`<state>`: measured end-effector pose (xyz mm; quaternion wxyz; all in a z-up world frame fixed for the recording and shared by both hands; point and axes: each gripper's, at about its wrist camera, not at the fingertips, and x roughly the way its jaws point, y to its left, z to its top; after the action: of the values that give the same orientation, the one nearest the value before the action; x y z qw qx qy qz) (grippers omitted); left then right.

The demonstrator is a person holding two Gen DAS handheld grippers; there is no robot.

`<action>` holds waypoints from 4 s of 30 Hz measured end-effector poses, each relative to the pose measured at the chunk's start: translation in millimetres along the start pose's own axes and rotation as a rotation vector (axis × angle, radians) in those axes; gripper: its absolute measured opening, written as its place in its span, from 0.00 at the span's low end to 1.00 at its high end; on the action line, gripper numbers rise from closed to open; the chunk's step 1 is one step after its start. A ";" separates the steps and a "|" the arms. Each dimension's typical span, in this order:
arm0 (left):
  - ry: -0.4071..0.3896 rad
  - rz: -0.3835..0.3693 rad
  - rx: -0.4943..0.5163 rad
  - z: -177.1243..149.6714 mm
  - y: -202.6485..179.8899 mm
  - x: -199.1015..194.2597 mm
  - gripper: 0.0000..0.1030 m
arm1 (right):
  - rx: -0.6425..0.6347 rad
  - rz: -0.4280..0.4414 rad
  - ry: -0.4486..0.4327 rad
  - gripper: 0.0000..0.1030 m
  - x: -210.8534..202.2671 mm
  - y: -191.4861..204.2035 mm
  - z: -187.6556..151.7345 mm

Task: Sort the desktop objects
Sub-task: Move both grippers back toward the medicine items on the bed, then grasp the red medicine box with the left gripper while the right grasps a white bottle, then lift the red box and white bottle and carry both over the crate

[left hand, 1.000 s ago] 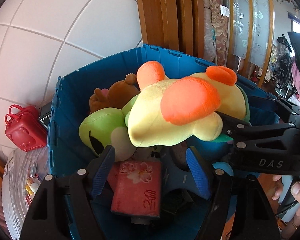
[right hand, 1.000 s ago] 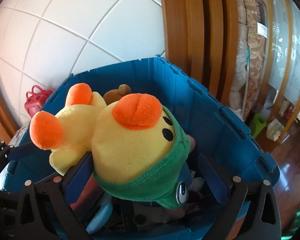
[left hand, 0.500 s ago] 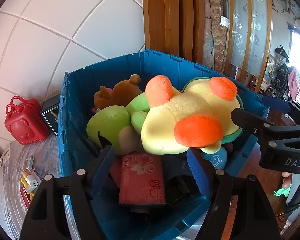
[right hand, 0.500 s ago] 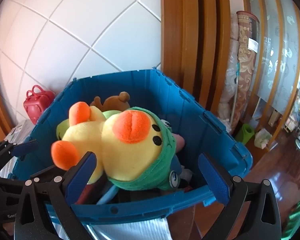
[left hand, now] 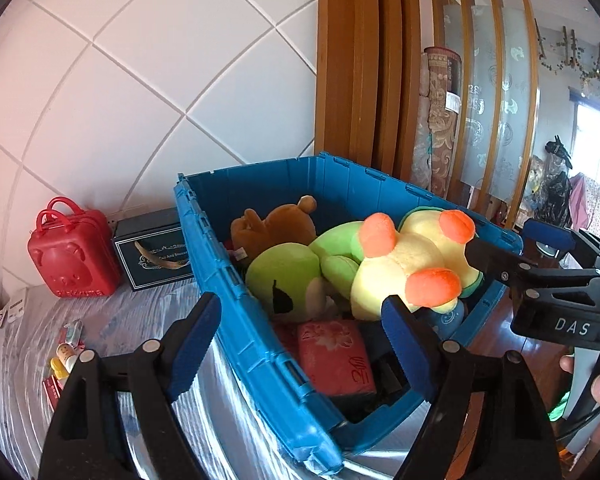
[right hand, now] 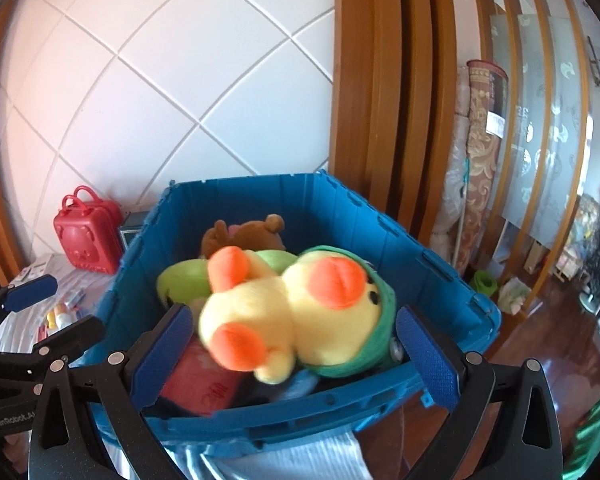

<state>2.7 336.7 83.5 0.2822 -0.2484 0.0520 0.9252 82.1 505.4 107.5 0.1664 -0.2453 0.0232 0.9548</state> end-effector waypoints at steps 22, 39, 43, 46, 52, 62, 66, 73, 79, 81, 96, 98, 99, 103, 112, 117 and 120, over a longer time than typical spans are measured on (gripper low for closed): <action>0.174 0.334 -0.286 -119.6 274.6 -55.2 0.80 | -0.149 0.315 -0.038 1.00 8.0 268.8 -4.1; 0.490 0.529 -0.571 -246.0 448.6 17.4 0.80 | -0.165 0.345 0.372 1.00 184.7 352.8 -81.0; 0.506 0.542 -0.555 -241.6 467.6 61.4 0.80 | -0.199 0.345 0.460 1.00 225.9 373.6 -96.6; 0.538 0.543 -0.547 -242.7 480.5 96.7 0.80 | -0.211 0.348 0.517 1.00 254.9 386.9 -105.6; 0.605 0.500 -0.585 -261.7 498.8 136.1 0.60 | -0.257 0.377 0.606 1.00 300.0 419.3 -127.6; 0.570 0.512 -0.514 -263.7 489.1 115.9 0.43 | -0.310 0.517 0.676 0.87 332.8 473.5 -158.2; 0.529 0.494 -0.512 -253.8 483.3 102.7 0.43 | -0.373 0.520 0.667 0.71 336.1 491.4 -165.8; 0.515 0.467 -0.481 -247.1 478.9 97.7 0.43 | -0.456 0.499 0.661 0.26 334.1 506.3 -178.9; 0.553 0.446 -0.497 -258.0 470.0 82.2 0.43 | -0.434 0.516 0.665 0.26 318.7 501.2 -176.5; 0.558 0.443 -0.483 -264.2 466.9 78.7 0.41 | -0.427 0.521 0.664 0.26 313.4 496.8 -176.5; 0.606 0.488 -0.491 -278.9 471.7 100.8 0.60 | -0.388 0.484 0.638 0.26 290.0 473.6 -170.4; 0.627 0.462 -0.543 -291.5 478.5 104.9 0.57 | -0.377 0.464 0.656 0.26 295.5 467.3 -175.8; 0.597 0.498 -0.507 -290.1 474.3 101.4 0.43 | -0.370 0.457 0.667 0.26 298.4 463.5 -179.0; 0.603 0.518 -0.429 -284.7 459.7 90.4 0.43 | -0.350 0.443 0.694 0.26 306.1 452.1 -185.4; 0.469 0.470 -0.413 -241.7 428.5 16.7 0.42 | -0.313 0.494 0.577 0.26 261.7 438.7 -147.9; 0.405 0.499 -0.351 -224.3 409.4 -17.3 0.42 | -0.279 0.523 0.495 0.26 221.3 422.0 -121.8; 0.349 0.490 -0.328 -203.0 390.0 -34.0 0.42 | -0.253 0.526 0.417 0.26 189.0 407.4 -102.3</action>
<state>-99.3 -53.9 -94.0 -0.0052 -0.4252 0.0083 0.9050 -160.7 166.0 -87.6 -0.1252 -0.4390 0.0005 0.8897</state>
